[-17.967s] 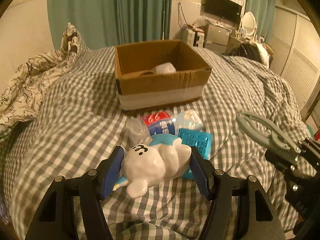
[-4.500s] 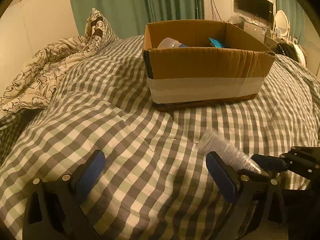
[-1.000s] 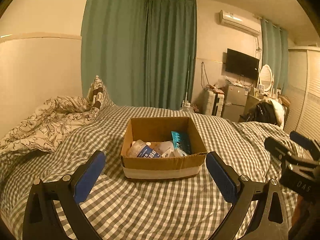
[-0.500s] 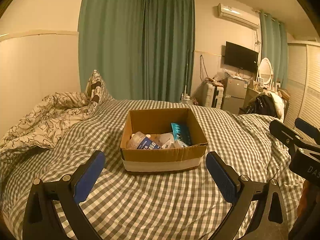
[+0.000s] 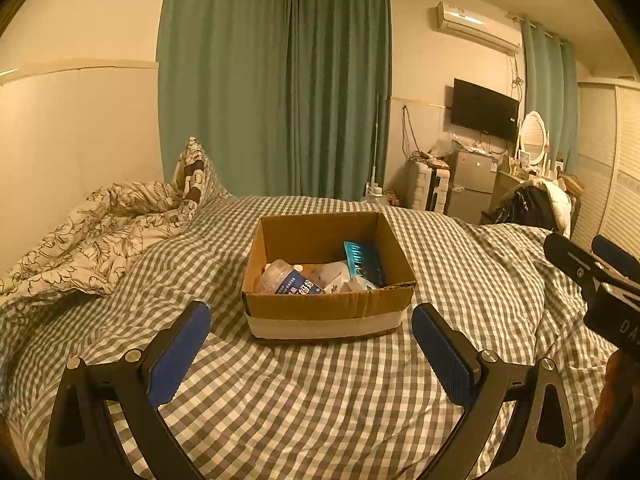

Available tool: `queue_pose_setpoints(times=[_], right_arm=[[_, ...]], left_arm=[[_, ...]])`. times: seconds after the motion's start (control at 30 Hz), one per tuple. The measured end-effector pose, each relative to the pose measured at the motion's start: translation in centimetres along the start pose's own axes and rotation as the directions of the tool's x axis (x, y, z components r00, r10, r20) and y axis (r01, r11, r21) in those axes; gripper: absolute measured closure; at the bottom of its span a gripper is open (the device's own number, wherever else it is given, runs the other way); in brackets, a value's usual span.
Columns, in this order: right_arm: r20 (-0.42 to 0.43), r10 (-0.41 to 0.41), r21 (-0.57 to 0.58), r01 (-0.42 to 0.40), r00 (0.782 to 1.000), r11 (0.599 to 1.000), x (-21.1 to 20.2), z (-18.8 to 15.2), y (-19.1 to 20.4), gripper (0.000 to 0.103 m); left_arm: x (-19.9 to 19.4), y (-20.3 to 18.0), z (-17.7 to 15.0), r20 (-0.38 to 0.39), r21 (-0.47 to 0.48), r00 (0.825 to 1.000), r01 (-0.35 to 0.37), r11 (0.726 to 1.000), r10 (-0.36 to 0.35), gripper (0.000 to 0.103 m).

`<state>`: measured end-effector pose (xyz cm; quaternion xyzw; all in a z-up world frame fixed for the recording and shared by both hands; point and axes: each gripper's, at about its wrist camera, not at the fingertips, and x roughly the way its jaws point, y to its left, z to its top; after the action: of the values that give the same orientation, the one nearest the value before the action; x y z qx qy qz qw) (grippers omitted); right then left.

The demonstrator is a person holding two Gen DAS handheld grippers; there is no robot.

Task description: Organize objects

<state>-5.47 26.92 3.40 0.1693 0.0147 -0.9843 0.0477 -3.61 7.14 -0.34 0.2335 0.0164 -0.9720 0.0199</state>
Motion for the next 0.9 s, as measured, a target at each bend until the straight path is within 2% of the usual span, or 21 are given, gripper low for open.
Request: queue_pose_setpoints(times=[0.4, 0.9], right_arm=[[0.032, 0.01, 0.018, -0.011, 0.999, 1.0, -1.8, 0.2, -0.8, 0.0], [0.043, -0.013, 0.004, 0.013, 0.999, 1.0, -3.6, 0.7, -0.5, 0.0]], left_arm=[[-2.1, -0.9, 0.0, 0.034, 0.021, 0.999, -0.025, 0.999, 0.024, 0.0], [-3.7, -0.8, -0.2, 0.044, 0.016, 0.999, -0.009, 1.0, 0.008, 0.0]])
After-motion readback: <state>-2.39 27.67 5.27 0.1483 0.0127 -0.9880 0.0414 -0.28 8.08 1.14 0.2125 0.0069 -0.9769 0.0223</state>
